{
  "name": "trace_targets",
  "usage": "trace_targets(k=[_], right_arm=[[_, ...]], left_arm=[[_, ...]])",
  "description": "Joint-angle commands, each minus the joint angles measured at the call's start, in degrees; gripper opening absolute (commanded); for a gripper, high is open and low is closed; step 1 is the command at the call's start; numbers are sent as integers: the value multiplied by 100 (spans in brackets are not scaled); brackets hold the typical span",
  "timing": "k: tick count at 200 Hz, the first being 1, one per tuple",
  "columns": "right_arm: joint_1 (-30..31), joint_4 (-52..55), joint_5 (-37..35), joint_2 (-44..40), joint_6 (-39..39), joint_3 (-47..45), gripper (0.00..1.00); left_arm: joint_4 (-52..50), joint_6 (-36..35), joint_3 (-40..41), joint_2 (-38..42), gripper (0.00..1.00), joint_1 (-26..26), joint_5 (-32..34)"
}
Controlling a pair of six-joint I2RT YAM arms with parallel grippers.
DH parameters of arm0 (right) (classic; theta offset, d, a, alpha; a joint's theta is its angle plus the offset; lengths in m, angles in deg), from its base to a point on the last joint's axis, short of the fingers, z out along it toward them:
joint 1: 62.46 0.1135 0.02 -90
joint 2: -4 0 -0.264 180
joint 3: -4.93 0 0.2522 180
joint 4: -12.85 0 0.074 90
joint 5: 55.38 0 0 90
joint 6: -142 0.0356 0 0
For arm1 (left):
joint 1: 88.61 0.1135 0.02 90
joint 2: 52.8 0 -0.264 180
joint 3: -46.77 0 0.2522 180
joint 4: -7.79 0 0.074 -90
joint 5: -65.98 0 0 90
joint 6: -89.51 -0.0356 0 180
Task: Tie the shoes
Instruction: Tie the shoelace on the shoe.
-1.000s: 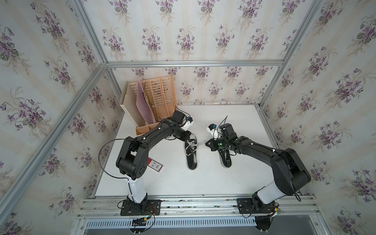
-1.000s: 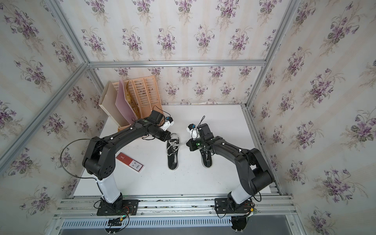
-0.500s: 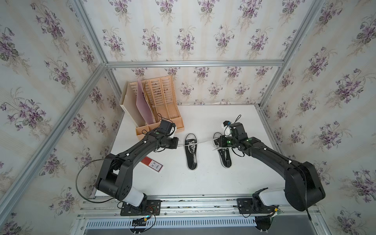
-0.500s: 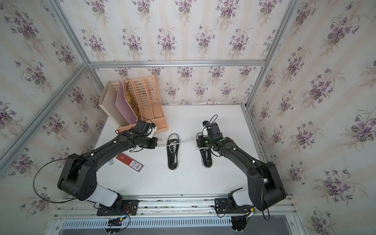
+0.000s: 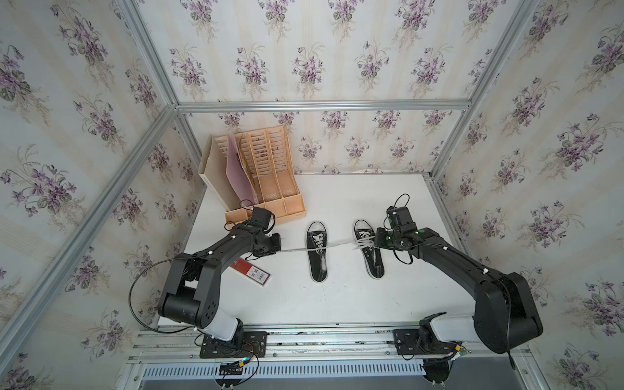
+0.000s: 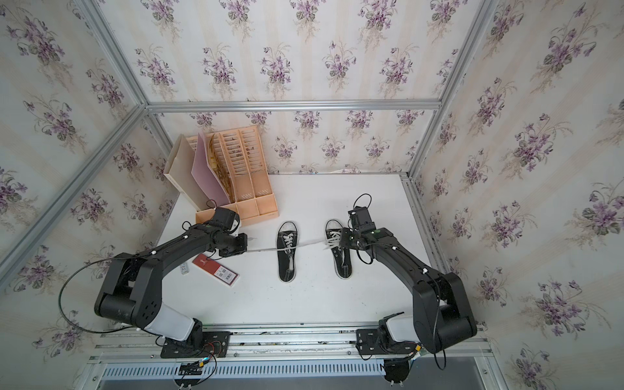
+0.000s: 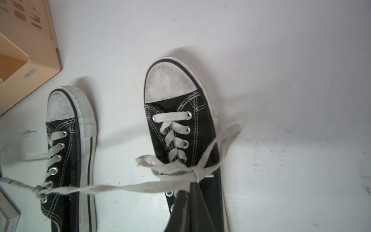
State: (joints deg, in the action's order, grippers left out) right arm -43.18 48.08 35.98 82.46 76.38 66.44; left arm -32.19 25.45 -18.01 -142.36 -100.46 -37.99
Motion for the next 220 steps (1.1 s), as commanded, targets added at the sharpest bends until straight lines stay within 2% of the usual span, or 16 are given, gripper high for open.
trace_targets(k=[1,55,97,131,151,186,220], right_arm=[[-57,283,-399,-32,172,-24,0],[-110,529,-653,11,244,71,0],[-110,441,-439,-29,71,214,0],[-22,-178,710,-377,-448,240,0],[146,18,1083,-618,-535,346,0],[920,796,1305,-841,-125,246,0],[1937,793,1139,-750,743,-313,0]], left_arm=[[187,46,27,-106,0,115,-156],[403,53,95,-322,0,255,-263],[521,-24,101,-328,0,264,-381],[669,-218,74,132,0,247,-624],[599,-334,-42,516,0,221,-922],[328,-392,-392,1029,0,138,-1291],[78,-239,-722,1192,0,88,-1475]])
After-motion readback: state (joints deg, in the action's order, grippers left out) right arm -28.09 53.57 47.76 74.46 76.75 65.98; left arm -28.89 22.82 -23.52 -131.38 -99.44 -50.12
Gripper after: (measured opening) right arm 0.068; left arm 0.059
